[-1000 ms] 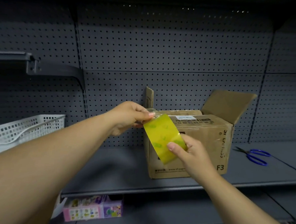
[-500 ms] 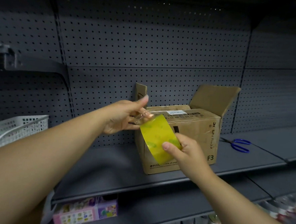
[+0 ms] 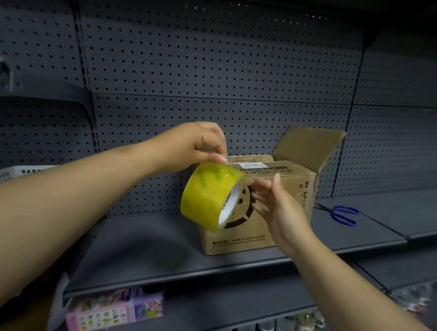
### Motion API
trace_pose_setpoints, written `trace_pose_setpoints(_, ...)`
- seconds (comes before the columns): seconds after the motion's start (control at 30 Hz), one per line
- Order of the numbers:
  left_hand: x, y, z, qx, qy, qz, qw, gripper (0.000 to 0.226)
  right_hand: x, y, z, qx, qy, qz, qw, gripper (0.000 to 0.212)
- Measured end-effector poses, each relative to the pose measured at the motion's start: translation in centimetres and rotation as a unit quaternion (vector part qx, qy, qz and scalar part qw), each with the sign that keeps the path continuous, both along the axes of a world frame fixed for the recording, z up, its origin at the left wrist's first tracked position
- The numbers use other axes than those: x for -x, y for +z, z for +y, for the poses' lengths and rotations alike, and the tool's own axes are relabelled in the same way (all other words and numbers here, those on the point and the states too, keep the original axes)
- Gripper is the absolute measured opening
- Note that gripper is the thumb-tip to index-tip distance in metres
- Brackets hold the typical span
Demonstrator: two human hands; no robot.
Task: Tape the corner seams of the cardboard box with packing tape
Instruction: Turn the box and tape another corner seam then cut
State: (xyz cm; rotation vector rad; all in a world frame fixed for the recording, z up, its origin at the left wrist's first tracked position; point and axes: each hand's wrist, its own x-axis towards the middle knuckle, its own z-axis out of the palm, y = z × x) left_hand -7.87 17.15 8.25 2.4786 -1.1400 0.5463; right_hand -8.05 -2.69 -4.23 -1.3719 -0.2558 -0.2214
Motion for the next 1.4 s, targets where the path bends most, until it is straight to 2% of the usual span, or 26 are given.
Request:
trace_pose_setpoints(0.1,0.8,0.1,-0.2,0.003,-0.025,0.007,1.0,0.01,-0.3,0.5,0.8,-0.053,0.15,0.097,0.982,0.063)
trace_pose_setpoints(0.2,1.5,-0.1,-0.7,0.026,-0.043,0.01,0.999,0.006,0.2,0.3,0.7,-0.129,0.31,0.143,0.931,0.058)
trace_pose_setpoints(0.3,1.4,-0.5,-0.2,0.035,-0.03,-0.009,0.999,0.006,1.0,-0.6,0.2,-0.145,0.433,0.115,0.882,0.051)
trace_pose_setpoints(0.37,1.4,-0.4,0.6,0.044,0.006,-0.021,0.999,0.011,1.6,-0.4,0.0,-0.125,0.456,0.041,0.88,0.035)
trace_pose_setpoints(0.4,1.5,-0.3,1.0,0.053,0.031,-0.02,0.998,0.017,1.9,0.0,0.1,-0.118,0.431,0.017,0.894,0.034)
trace_pose_setpoints(0.47,1.8,-0.1,1.6,0.061,0.093,-0.002,0.994,0.03,2.2,0.7,0.6,-0.1,0.339,-0.004,0.936,0.051)
trace_pose_setpoints(0.53,1.8,-0.1,1.8,0.063,0.142,0.061,0.986,0.032,2.2,0.7,1.0,-0.045,0.244,-0.043,0.968,0.065)
trace_pose_setpoints(0.57,1.9,-0.2,1.8,0.079,0.148,0.12,0.979,0.029,2.3,0.7,1.3,-0.019,0.206,-0.063,0.976,0.065)
trace_pose_setpoints(0.6,1.9,-0.4,1.8,0.119,0.139,0.193,0.964,0.025,2.4,0.5,1.6,0.005,0.176,-0.08,0.981,0.061)
trace_pose_setpoints(0.67,1.9,-0.7,1.5,0.227,0.116,0.33,0.909,0.02,2.6,0.1,1.9,0.036,0.131,-0.105,0.985,0.042)
trace_pose_setpoints(0.73,1.8,-1.3,1.1,0.295,0.106,0.389,0.866,0.021,2.7,-0.2,2.1,0.057,0.11,-0.115,0.986,0.026)
trace_pose_setpoints(0.8,1.5,-2.3,0.6,0.292,0.116,0.378,0.871,0.019,2.9,-0.5,2.4,0.092,0.097,-0.126,0.983,0.028)
trace_pose_setpoints(0.87,1.0,-3.5,0.2,0.275,0.14,0.325,0.894,0.02,3.2,-0.7,2.8,0.12,0.081,-0.135,0.98,0.032)
trace_pose_setpoints(0.93,0.5,-4.6,0.0,0.288,0.164,0.257,0.908,0.021,3.4,-1.0,3.2,0.137,0.064,-0.142,0.978,0.025)
trace_pose_setpoints(1.0,0.3,-5.4,-0.1,0.312,0.165,0.202,0.913,0.023,3.6,-1.4,3.7,0.16,0.047,-0.149,0.975,0.02)
trace_pose_setpoints(1.13,0.0,-6.6,0.1,0.317,0.17,0.14,0.922,0.027,4.0,-2.5,4.8,0.182,0.045,-0.134,0.973,0.029)
trace_pose_setpoints(1.2,-0.1,-6.9,0.5,0.289,0.187,0.119,0.931,0.027,4.3,-3.0,5.3,0.192,0.063,-0.117,0.972,0.032)
trace_pose_setpoints(1.27,0.0,-7.1,0.8,0.271,0.194,0.117,0.936,0.027,4.6,-3.4,5.6,0.191,0.057,-0.112,0.974,0.025)
trace_pose_setpoints(1.4,-0.4,-7.9,0.7,0.27,0.211,0.134,0.93,0.029,4.9,-4.5,6.1,0.152,0.026,-0.095,0.983,0.025)
